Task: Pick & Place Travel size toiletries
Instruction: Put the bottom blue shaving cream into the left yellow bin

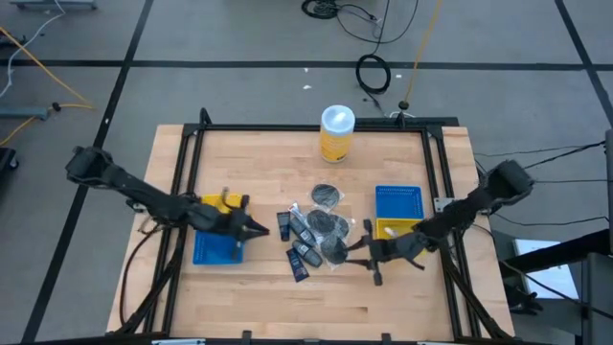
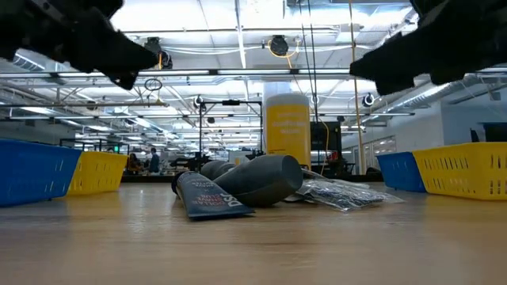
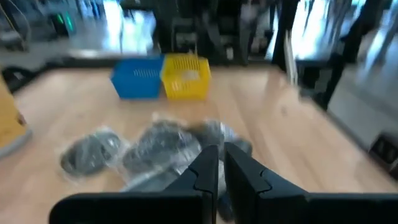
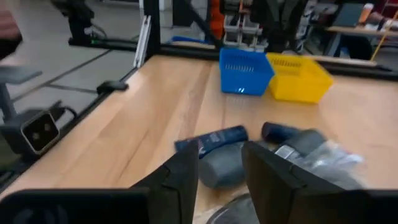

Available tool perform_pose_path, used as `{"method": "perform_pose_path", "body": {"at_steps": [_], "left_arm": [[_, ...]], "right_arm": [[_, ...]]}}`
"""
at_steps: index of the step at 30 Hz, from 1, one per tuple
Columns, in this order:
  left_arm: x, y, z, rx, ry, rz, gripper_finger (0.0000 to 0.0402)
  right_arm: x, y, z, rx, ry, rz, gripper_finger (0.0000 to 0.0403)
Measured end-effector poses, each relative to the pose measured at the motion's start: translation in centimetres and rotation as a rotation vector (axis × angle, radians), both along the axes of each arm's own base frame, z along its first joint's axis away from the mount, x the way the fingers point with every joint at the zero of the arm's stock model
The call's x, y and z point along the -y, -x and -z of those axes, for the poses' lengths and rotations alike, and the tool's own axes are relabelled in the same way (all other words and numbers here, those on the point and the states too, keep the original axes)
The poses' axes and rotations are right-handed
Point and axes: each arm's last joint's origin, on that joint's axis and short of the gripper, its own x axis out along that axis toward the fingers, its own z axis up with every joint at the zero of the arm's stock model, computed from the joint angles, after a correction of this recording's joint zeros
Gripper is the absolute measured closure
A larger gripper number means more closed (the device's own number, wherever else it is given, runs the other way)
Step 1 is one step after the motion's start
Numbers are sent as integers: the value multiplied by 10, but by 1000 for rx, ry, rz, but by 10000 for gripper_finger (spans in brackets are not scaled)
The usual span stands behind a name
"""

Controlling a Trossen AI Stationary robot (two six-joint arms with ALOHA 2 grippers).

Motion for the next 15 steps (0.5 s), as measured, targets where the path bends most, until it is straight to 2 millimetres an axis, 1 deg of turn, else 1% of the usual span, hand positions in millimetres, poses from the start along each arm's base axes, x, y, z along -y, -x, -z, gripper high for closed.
{"method": "perform_pose_path", "body": {"at_steps": [4, 6, 8, 10, 12, 15], "left_arm": [[13, -29, -5, -147, -57, 20, 376], [19, -40, -3, -195, -99, 94, 376], [27, -52, -3, -189, -141, 204, 376], [34, -64, -3, -177, -141, 296, 376], [40, -77, -3, -171, -143, 341, 376], [47, -94, 1, -200, -187, 362, 374]], "right_arm": [[-11, -16, 17, -37, -9, 3, 301], [-19, -21, 24, -55, -1, -9, 306], [-26, -25, 31, -59, 5, -23, 311], [-31, -28, 37, -58, 14, -36, 314], [-34, -29, 42, -52, 18, -41, 317], [-35, -30, 48, -49, 16, -42, 321]]}}
